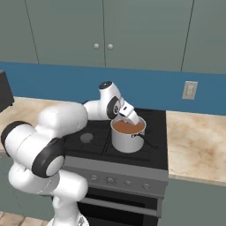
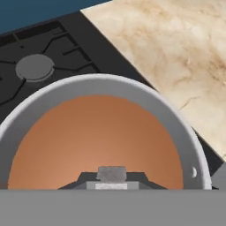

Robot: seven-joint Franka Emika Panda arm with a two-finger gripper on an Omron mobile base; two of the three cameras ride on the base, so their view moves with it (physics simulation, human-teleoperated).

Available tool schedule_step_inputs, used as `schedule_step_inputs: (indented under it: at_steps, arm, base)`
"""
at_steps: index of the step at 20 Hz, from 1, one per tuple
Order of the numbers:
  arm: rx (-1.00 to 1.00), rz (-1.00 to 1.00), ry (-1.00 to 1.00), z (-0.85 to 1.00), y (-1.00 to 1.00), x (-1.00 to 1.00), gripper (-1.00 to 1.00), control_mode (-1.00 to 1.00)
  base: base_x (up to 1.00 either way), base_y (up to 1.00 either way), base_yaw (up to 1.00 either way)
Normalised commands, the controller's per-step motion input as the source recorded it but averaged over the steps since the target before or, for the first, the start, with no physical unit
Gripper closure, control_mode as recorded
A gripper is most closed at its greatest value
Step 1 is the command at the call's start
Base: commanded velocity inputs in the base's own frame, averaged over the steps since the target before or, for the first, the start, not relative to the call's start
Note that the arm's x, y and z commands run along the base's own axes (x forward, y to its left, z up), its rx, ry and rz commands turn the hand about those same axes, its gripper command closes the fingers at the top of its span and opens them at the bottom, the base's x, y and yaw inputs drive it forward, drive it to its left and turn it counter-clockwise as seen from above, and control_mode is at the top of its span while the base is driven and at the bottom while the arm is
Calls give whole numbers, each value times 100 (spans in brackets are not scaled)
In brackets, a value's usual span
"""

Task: Pick up the sugar cube(s) and place them in the saucepan with hot chocolate.

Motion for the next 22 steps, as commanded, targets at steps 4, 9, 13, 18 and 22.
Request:
schedule_step_inputs:
  at_steps: [4, 9, 13, 18, 22]
  arm:
    - [0, 0, 3, -29, -36, 47, 100, -100]
    - [0, 1, 0, -11, -17, 16, 100, -100]
    - [0, 0, 0, -5, -2, 3, 100, -100]
    - [0, 0, 0, 0, 0, 0, -100, -100]
    - [0, 0, 0, 0, 0, 0, -100, -100]
  base:
    - [0, 0, 0]
    - [0, 0, 0]
    - [0, 0, 0]
    - [0, 0, 0]
    - [0, 0, 0]
